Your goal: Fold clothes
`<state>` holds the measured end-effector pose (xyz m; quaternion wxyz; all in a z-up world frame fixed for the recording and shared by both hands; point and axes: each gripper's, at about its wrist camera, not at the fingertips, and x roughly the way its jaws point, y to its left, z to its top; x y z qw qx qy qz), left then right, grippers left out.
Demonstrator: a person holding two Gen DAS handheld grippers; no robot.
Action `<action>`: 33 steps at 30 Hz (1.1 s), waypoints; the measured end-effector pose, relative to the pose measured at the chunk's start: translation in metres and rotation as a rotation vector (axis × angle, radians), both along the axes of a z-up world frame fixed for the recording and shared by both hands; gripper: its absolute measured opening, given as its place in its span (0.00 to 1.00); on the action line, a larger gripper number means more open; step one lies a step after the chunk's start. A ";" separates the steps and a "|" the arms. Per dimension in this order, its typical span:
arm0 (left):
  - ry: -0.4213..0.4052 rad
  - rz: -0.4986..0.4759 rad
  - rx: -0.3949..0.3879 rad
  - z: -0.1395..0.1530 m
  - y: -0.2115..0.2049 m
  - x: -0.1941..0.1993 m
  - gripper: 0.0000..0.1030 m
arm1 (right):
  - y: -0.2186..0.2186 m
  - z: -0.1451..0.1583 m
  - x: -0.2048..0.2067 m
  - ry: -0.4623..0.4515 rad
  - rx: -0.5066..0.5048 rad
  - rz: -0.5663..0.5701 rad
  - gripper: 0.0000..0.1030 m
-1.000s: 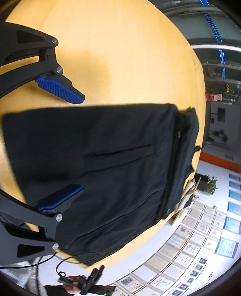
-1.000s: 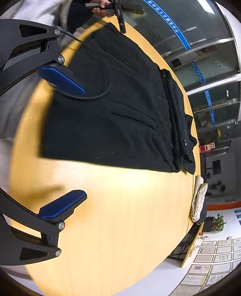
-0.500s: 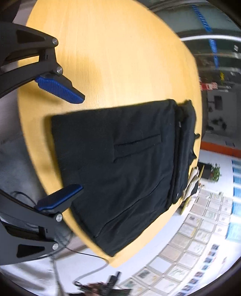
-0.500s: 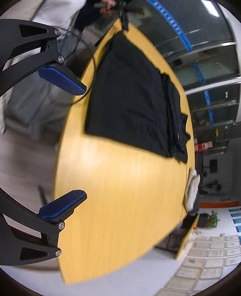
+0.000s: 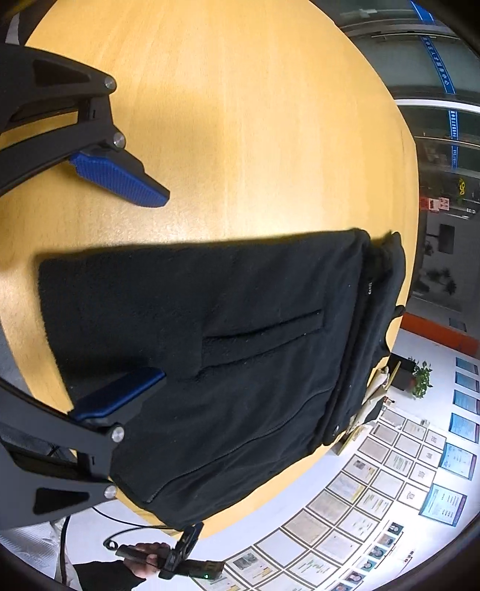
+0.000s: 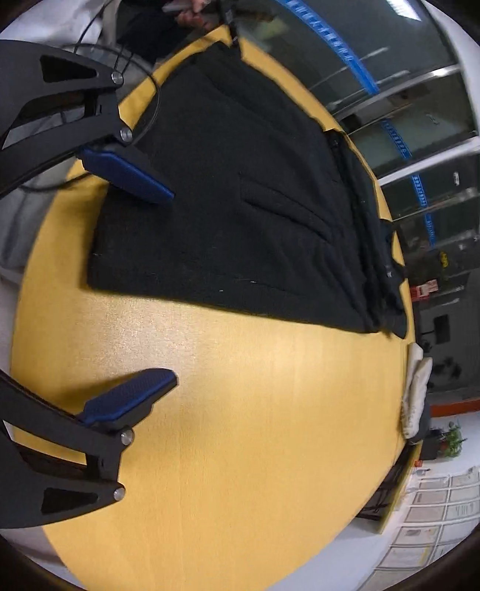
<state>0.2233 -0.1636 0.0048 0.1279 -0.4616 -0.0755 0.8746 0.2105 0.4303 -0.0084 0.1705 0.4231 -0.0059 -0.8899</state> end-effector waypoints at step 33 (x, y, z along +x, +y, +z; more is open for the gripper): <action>0.005 -0.057 0.318 0.123 -0.001 -0.035 0.09 | -0.056 0.152 -0.036 0.115 -0.246 0.133 0.13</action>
